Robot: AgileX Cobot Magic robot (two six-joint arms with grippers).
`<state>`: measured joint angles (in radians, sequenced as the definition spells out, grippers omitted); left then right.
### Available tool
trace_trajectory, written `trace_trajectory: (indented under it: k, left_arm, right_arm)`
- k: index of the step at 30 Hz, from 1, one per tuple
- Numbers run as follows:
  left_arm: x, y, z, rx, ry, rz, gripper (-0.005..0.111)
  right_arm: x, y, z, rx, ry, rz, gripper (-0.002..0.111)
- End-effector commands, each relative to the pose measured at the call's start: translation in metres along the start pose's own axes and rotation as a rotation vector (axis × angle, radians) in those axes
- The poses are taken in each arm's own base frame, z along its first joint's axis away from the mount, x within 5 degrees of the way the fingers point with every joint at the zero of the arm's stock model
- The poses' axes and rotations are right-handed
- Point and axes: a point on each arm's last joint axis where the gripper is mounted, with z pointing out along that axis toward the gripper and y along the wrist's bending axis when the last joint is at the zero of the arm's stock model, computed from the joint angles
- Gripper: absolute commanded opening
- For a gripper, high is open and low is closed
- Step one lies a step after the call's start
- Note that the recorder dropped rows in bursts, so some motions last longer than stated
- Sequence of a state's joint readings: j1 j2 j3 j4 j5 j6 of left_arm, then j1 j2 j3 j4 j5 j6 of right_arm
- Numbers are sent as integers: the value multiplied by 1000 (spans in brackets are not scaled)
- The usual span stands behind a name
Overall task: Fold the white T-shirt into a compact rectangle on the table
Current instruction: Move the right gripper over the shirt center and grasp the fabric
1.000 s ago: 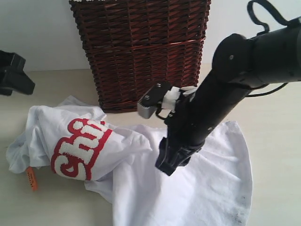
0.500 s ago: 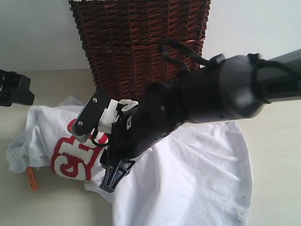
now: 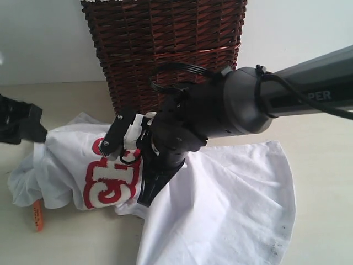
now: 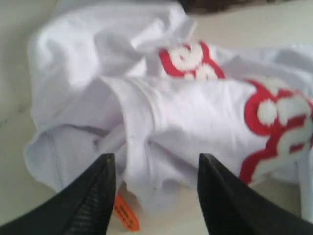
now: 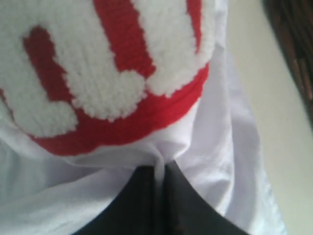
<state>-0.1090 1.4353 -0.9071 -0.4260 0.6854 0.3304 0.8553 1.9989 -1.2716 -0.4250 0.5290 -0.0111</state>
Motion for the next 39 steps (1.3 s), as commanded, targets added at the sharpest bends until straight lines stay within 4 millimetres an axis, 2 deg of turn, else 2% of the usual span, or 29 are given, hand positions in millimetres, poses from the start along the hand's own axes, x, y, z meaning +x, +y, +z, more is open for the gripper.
trace_trajectory:
  k: [1, 7, 11, 16, 21, 27, 29, 30, 33, 36, 39]
  left_arm:
    - [18, -16, 19, 63, 164, 98, 51]
    - [27, -38, 6, 113, 212, 200, 51]
    - [38, -44, 1, 136, 214, 227, 51]
    - [67, -53, 34, 110, 177, 393, 51]
    - [73, -61, 69, 82, 131, 366, 52]
    - [69, -55, 109, -9, 51, 262, 50]
    - [70, -52, 117, -26, 55, 252, 41]
    - [71, -52, 118, -26, 64, 262, 34]
    - [70, -53, 113, -3, 95, 263, -1]
    - [55, -61, 95, 59, 123, 250, 0]
    - [35, -67, 64, 137, 148, 241, 0]
  right_arm:
    - [-8, -20, -24, 76, -27, 20, 0]
    - [-7, -46, -53, 127, -53, 84, 0]
    - [2, -63, -61, 141, -43, 159, 0]
    - [6, -64, -60, 99, -26, 145, 0]
    - [3, -60, -60, 57, -52, 141, 0]
    - [4, -59, -60, 47, -40, 141, 16]
    - [5, -58, -60, 45, -29, 141, 22]
    - [5, -59, -60, 46, -25, 139, 25]
    - [7, -59, -63, 52, -12, 131, 31]
    - [7, -60, -73, 44, -23, 128, 35]
    - [9, -54, -82, -34, -6, 101, 36]
